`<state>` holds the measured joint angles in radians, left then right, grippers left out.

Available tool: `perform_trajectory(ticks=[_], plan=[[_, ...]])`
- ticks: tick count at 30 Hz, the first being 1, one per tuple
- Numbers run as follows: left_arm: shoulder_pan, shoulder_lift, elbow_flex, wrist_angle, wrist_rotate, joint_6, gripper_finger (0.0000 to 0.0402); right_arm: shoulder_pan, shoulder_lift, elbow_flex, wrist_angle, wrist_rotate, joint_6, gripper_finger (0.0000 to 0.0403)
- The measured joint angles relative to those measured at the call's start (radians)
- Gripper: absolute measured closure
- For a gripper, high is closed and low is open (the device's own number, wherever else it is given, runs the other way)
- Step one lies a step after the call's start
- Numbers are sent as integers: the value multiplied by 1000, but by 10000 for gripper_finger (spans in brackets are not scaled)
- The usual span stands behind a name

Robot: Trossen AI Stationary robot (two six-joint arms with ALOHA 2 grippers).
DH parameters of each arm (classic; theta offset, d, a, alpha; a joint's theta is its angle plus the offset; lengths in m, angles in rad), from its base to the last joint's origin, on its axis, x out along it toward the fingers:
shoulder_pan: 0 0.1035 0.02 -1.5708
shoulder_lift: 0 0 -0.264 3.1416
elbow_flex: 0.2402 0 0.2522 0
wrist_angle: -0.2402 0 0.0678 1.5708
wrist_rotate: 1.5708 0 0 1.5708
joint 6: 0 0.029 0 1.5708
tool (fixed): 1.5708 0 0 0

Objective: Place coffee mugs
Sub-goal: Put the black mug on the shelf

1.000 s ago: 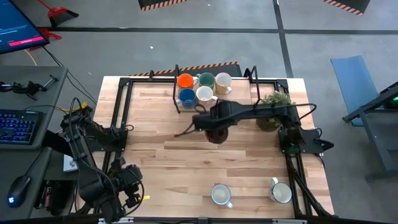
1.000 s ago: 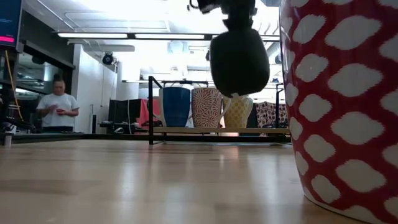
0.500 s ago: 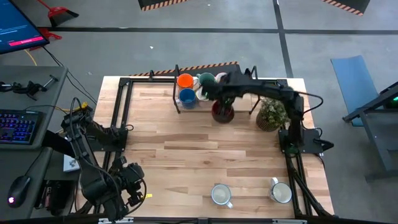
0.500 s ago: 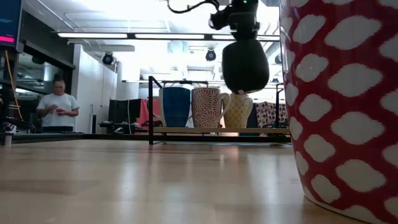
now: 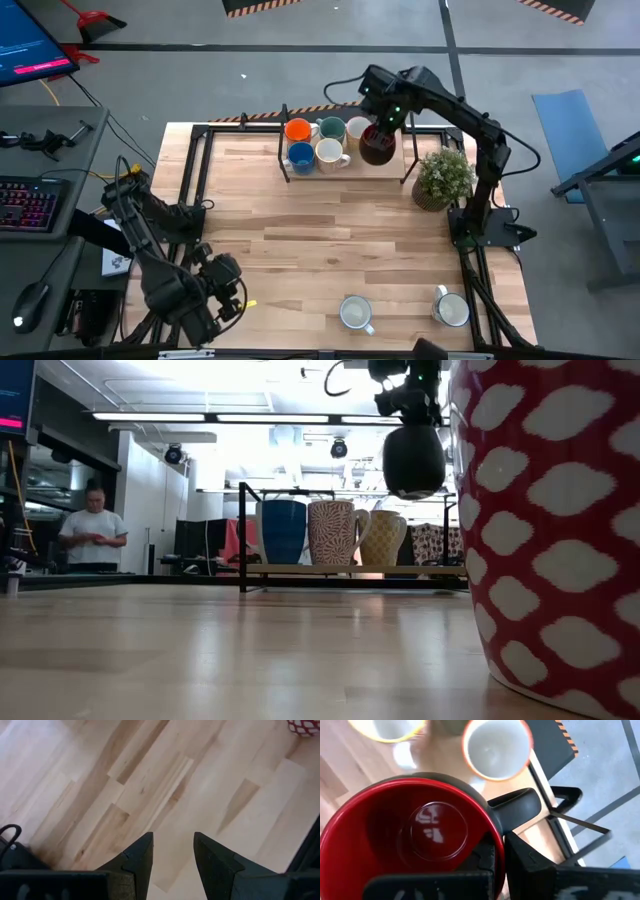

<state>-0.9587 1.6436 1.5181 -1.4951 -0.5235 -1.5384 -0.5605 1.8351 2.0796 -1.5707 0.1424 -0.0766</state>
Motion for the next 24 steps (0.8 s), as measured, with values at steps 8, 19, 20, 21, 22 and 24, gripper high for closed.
perform_trajectory(ticks=[8,19,20,21,22,24], plan=[[40,0,0,0,0,6,271,-114,0,0,-1,5,-37,402],[90,0,0,1,0,6,271,-217,30,0,12,48,-85,402],[93,0,0,1,0,6,271,-222,30,0,22,49,-96,403],[97,0,0,1,0,6,271,-226,30,0,34,49,-110,403],[100,0,0,1,0,6,271,-229,30,0,46,48,-122,403],[105,0,0,1,0,15,271,-238,30,0,56,43,-152,403]])
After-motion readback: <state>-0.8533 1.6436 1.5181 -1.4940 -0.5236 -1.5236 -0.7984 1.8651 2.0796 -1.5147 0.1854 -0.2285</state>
